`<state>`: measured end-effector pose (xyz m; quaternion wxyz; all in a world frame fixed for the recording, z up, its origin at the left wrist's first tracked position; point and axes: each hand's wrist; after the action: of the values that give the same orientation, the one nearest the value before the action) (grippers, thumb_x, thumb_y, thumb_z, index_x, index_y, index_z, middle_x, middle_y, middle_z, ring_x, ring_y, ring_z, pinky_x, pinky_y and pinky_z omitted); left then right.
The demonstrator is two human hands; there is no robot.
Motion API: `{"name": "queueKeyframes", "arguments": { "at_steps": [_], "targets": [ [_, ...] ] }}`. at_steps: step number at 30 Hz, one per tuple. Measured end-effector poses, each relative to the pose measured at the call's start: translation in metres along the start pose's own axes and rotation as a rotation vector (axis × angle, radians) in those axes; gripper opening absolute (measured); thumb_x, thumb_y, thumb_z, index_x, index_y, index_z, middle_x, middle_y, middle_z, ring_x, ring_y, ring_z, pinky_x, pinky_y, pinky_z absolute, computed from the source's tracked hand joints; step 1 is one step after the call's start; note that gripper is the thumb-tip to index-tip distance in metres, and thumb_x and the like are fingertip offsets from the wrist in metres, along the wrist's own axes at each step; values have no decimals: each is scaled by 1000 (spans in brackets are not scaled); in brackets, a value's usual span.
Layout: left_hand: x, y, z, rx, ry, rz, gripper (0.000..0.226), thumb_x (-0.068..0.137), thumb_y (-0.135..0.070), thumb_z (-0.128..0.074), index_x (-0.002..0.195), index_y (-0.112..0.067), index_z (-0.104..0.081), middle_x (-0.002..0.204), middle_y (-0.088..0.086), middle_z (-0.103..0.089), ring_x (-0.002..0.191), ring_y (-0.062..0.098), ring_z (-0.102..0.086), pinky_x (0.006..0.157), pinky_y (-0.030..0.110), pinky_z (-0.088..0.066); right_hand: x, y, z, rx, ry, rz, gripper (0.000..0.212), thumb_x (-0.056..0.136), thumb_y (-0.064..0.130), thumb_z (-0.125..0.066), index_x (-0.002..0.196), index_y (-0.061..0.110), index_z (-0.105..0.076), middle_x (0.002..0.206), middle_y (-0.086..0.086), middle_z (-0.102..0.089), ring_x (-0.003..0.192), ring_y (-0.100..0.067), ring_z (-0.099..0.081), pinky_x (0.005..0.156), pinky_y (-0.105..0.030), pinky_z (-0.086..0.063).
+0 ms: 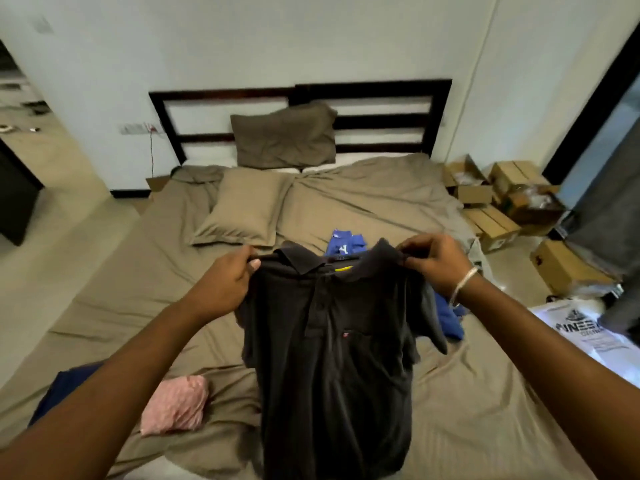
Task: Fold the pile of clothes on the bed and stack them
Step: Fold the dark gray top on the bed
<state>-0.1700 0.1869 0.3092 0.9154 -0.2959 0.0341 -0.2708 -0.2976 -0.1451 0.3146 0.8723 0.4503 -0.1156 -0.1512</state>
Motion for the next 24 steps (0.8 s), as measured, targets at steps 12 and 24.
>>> {"name": "queueKeyframes", "arguments": {
  "at_steps": [12, 24],
  "targets": [
    [-39, 23, 74, 190, -29, -357, 15, 97, -21, -54, 98, -8, -61, 89, 8, -61, 85, 27, -57, 69, 32, -36, -71, 70, -29, -217, -216, 190, 27, 88, -5, -56, 104, 15, -65, 90, -1, -64, 80, -11, -57, 71, -17, -43],
    [-95, 12, 123, 65, -22, -379, 12, 83, -20, -76, 84, -13, -66, 75, 2, -63, 72, 16, -59, 66, 34, -46, -124, 93, 10, -272, -242, 296, 22, 95, 1, -51, 91, 21, -56, 84, -4, -59, 78, -15, -54, 72, -31, -43]
  ]
}}
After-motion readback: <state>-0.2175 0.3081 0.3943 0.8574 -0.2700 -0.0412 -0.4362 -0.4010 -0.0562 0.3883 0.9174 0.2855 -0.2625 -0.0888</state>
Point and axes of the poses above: each hand's wrist, its own x-axis towards the middle knuckle, its own z-axis out of the back of the hand, y = z × x
